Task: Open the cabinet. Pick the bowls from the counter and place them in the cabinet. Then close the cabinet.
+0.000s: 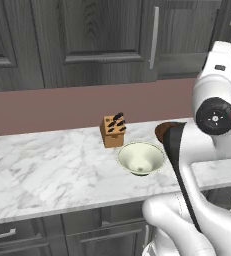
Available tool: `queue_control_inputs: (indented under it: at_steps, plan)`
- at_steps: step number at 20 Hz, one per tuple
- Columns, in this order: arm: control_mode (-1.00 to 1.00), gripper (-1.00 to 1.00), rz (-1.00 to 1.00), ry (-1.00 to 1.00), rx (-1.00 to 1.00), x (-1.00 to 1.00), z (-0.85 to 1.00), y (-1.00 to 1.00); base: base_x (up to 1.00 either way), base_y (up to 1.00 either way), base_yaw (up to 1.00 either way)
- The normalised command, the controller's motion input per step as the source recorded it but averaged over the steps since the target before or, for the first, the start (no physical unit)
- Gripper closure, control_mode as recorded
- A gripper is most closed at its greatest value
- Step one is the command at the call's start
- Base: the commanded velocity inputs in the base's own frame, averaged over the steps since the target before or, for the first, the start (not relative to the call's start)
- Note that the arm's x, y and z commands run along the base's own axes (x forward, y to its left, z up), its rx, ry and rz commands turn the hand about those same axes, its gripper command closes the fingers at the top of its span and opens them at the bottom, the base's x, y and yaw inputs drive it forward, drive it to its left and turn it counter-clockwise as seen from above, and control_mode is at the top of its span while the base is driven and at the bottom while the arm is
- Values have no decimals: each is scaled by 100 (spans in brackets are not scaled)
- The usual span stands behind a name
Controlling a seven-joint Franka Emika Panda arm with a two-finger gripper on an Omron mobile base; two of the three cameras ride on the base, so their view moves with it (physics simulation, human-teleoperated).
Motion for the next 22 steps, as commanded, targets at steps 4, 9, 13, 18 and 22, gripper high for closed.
queue_control_inputs:
  at_steps: [4,9,13,18,22]
  plan:
    - [-100,-100,0,0,0,44,-7,-14,0,0,0]
    - [-100,-100,0,2,0,58,-9,-11,0,0,0]
    - [-100,-100,-6,5,0,59,-3,-10,0,0,0]
    - [-100,-100,-12,4,0,37,0,-13,0,0,0]
    - [-100,-100,-12,3,0,37,0,-13,0,0,0]
